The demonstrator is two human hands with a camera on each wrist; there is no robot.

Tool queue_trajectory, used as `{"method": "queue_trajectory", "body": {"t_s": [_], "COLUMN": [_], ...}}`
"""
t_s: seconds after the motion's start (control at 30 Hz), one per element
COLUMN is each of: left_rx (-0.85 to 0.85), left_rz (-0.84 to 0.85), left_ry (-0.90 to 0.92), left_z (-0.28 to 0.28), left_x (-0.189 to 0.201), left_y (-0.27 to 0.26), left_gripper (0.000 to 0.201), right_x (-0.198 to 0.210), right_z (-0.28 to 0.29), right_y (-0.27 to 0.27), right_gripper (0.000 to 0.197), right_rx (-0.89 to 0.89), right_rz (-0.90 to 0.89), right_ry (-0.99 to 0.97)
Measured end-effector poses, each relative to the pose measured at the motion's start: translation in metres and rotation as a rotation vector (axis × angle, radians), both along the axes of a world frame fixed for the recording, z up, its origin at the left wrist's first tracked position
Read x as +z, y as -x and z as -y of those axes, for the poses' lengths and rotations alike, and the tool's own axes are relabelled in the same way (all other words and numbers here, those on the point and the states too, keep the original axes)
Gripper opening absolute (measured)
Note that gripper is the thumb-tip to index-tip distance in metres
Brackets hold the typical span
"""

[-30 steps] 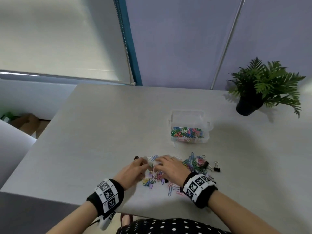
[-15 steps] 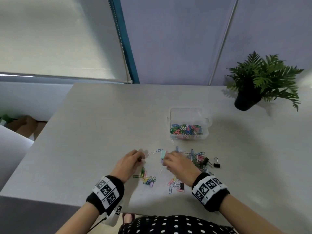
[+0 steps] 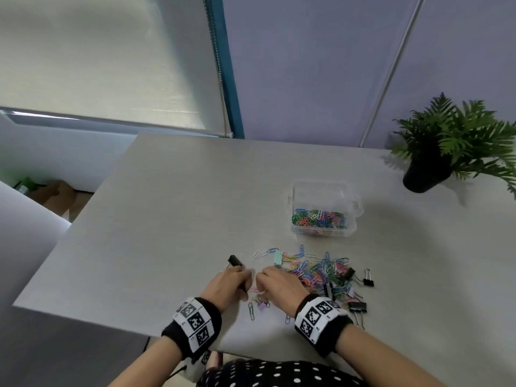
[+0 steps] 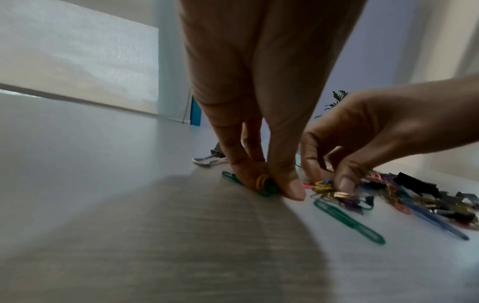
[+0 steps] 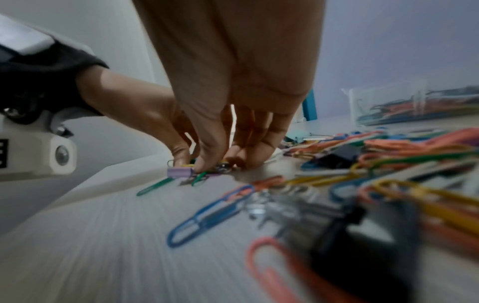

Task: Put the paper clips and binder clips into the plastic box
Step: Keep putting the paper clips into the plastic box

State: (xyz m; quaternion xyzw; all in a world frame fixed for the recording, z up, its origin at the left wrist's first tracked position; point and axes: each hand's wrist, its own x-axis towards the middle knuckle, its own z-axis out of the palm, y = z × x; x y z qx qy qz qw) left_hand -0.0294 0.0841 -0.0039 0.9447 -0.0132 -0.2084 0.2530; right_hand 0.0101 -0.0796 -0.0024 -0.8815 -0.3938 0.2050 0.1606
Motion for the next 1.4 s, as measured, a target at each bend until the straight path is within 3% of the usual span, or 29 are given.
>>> {"method": "queue_trajectory", "body": {"t_s": [0.1, 0.27, 0.43, 0.63, 0.87, 1.1, 1.23, 1.4], "left_rx": [0.049, 0.145, 0.312, 0.339, 0.184, 0.151, -0.055, -0.014], "left_rz": [-0.005, -0.096, -0.184, -0.249, -0.049, 0.125, 0.046, 0.068], "left_ry": [0.095, 0.241, 0.564, 0.778, 0.646, 0.393, 0.197, 0.295], "left_z": [-0.005, -0.013, -0.02, -0.012, 0.038, 0.087, 0.077, 0.039], "left_x": [0.0, 0.001, 0.0, 0.013, 0.049, 0.062, 0.062, 0.058], "left_y": [-0.005, -0.013, -0.017, -0.024, -0.101, -0.174, -0.17, -0.135], "left_gripper": [0.012, 0.023, 0.033, 0.032, 0.022, 0.008, 0.028, 0.028], "right_x": [-0.002, -0.002, 0.006, 0.012, 0.024, 0.029, 0.028, 0.024], "right_z": [0.013, 0.029, 0.042, 0.066, 0.094, 0.094, 0.097, 0.107], "right_y": [-0.007, -0.017, -0.025, -0.041, -0.087, -0.139, -0.145, -0.135], "right_gripper": [0.011, 0.007, 0.007, 0.01, 0.009, 0.029, 0.015, 0.014], "right_rx": [-0.071, -0.169, -0.465, -0.625, -0.828, -0.952, -0.829, -0.69], "right_rz": [-0.046, -0.121, -0.461, -0.727, -0.482, -0.203, -0.115, -0.015], "right_ry": [-0.039, -0.1, -0.426, -0.653, -0.744, -0.708, -0.49, -0.394]}}
